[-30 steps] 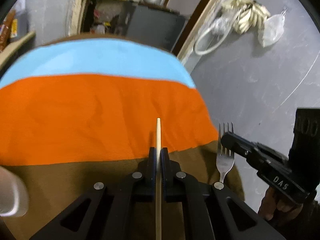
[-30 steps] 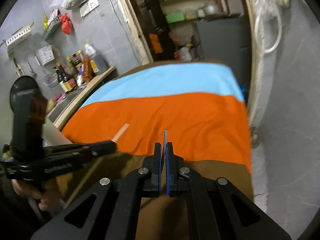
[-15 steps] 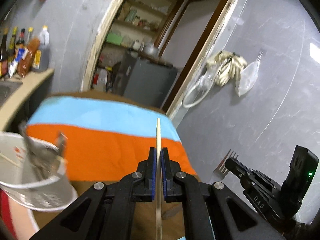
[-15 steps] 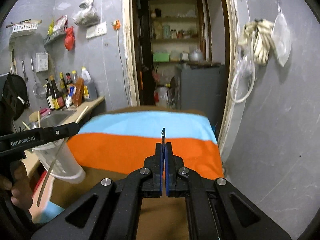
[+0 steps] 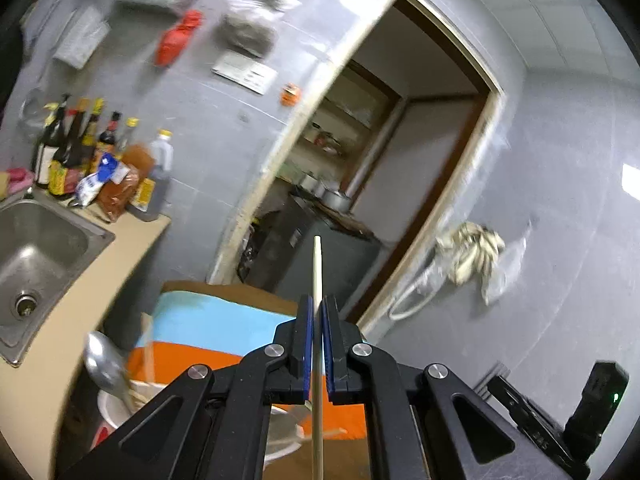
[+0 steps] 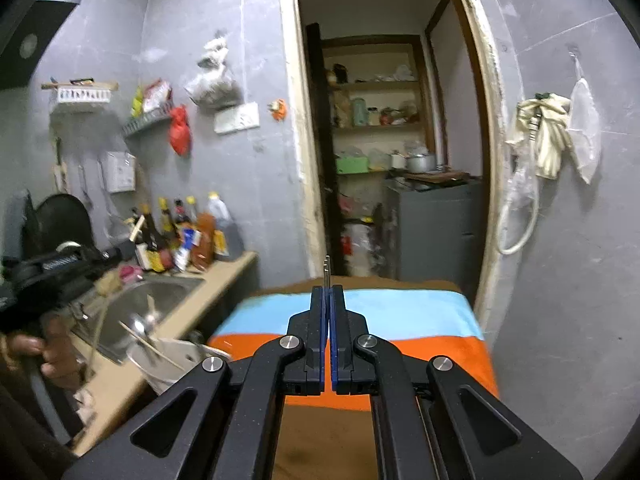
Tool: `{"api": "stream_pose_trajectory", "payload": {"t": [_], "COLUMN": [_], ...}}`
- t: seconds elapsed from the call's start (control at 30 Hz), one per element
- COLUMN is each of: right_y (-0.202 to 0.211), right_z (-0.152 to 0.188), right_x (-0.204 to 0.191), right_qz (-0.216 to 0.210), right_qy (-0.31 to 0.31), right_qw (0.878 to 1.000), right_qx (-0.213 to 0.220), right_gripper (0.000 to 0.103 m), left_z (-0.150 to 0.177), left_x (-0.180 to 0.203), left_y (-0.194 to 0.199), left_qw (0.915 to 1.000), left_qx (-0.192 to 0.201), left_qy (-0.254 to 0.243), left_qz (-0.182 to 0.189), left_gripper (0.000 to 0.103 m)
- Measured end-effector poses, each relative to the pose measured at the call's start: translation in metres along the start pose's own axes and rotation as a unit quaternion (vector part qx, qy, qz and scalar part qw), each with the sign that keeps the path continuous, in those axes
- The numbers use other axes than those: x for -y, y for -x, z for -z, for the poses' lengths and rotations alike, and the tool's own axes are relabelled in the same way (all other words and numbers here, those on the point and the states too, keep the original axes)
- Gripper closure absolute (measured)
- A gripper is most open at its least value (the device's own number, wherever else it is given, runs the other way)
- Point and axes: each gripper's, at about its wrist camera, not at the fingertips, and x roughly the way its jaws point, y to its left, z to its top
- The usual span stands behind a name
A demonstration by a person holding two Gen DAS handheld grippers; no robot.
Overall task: Organize utensils
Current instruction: 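Lift the chopstick and fork and carry both over the white caddy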
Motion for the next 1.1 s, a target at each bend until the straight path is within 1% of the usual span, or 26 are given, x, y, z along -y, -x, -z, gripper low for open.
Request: {"api": "stream_pose_trajectory", "payload": {"t": [0.1, 0.2, 0.33, 0.47, 0.7, 0.97, 1.1], "right_y": [-0.003, -0.007, -0.015, -0.032, -0.054, -0.076, -0.082], "right_z": [-0.007, -0.014, -0.023, -0.025, -0.014, -0.002, 0.005], "right_x": [-0.021, -0.04, -0.065, -0.088, -0.113, -0.124, -0.128], "right_qz": [-0.015, -0.031, -0.042, -0.039, -0.036, -0.029, -0.018], "right_qy": [0.009, 0.019, 0.037, 0.063, 0.102, 0.121, 0.136], "right_qw": [1.0, 0.999, 0.998, 0.997, 0.994, 0.992, 0.99], "right_qx": [0.011, 0.02, 0.032, 0.028, 0.007, -0.021, -0.03], "right_gripper": [0.101, 0.101, 0.101, 0.101, 0.101, 0.101, 0.101], "left_z": [-0.014, -0.023, -0.026, -0.021, -0.019, -0.023, -0.02], "left_x": [-0.029, -0.051, -0.071, -0.087, -0.099, -0.113, -0.121], "left_y": [0.008, 0.007, 0.004, -0.008, -0.024, -0.03, -0.032], "left_qw": [0.9991, 0.9976, 0.996, 0.9947, 0.9948, 0.9912, 0.9898], "left_qx": [0.02, 0.036, 0.045, 0.046, 0.06, 0.09, 0.095], "left_qy": [0.037, 0.058, 0.077, 0.09, 0.066, 0.057, 0.062], "left_qz": [-0.006, -0.014, -0.012, -0.018, -0.05, -0.078, -0.086], "left_gripper": [0.098, 0.098, 0.098, 0.098, 0.098, 0.098, 0.098]}}
